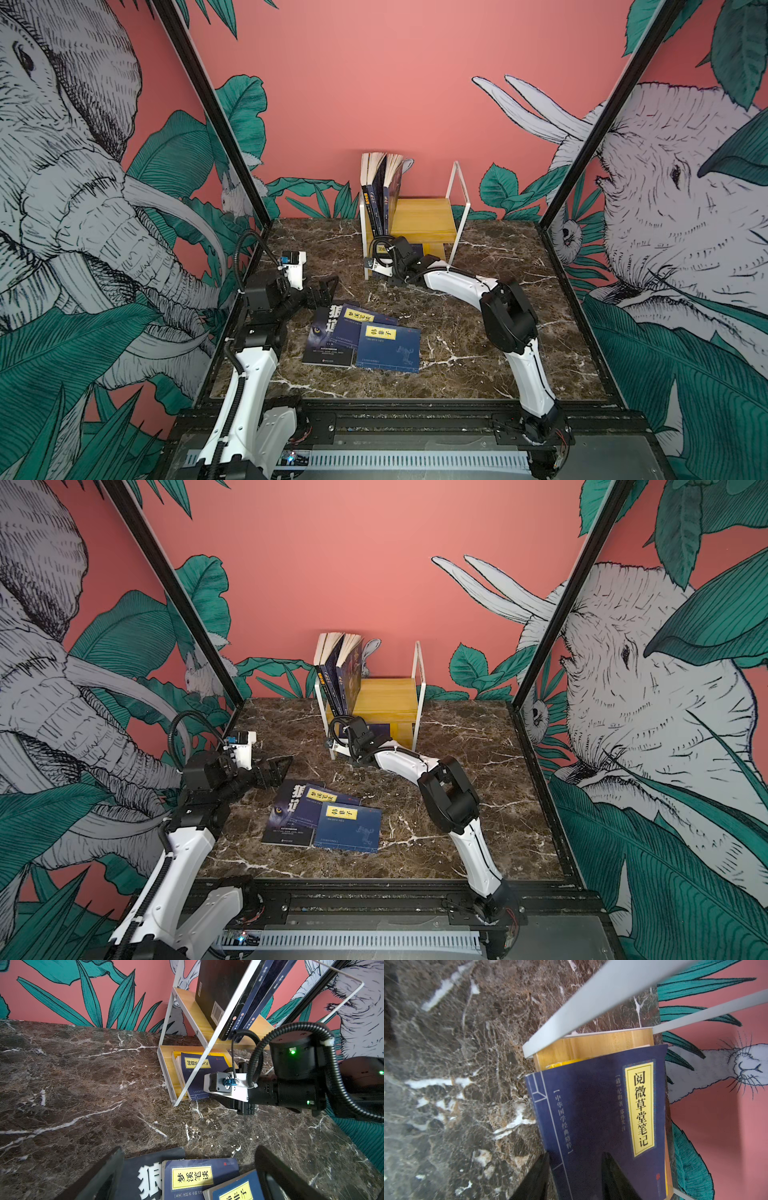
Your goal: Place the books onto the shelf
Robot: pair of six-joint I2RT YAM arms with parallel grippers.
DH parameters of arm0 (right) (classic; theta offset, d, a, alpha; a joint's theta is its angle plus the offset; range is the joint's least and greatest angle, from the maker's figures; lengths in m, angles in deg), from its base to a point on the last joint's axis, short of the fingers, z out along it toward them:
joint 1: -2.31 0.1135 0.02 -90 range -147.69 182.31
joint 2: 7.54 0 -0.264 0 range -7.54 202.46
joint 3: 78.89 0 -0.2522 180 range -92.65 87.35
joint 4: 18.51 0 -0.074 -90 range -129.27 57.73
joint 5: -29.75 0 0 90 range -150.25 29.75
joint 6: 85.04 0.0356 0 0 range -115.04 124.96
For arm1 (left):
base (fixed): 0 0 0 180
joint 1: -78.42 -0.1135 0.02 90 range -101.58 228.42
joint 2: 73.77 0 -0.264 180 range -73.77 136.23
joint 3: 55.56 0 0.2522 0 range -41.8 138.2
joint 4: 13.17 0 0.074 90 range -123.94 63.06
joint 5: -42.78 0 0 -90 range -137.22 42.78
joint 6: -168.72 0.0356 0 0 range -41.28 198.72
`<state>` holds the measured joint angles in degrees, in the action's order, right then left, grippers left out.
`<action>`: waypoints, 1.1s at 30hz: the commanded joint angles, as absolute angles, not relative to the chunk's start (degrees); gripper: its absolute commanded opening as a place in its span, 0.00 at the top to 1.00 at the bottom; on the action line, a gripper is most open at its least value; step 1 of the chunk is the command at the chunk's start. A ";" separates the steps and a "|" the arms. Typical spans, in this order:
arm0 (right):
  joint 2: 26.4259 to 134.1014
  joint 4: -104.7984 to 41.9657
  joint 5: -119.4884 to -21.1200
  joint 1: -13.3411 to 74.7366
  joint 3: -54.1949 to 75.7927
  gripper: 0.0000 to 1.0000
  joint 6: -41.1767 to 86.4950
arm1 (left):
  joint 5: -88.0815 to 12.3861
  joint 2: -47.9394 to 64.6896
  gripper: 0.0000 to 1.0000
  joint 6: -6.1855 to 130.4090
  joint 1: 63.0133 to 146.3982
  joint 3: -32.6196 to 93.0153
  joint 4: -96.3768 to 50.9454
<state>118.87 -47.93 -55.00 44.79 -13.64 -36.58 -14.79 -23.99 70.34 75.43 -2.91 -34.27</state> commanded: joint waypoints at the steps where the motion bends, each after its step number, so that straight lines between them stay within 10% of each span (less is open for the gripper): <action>1: 119.95 -47.91 -55.69 44.78 -14.96 0.58 -35.82 | -14.13 -24.29 0.01 71.51 75.42 -3.56 -33.20; 33: 121.17 -47.34 -51.68 43.90 -16.15 0.60 -38.92 | -14.00 -24.30 0.01 71.51 75.37 -3.92 -33.08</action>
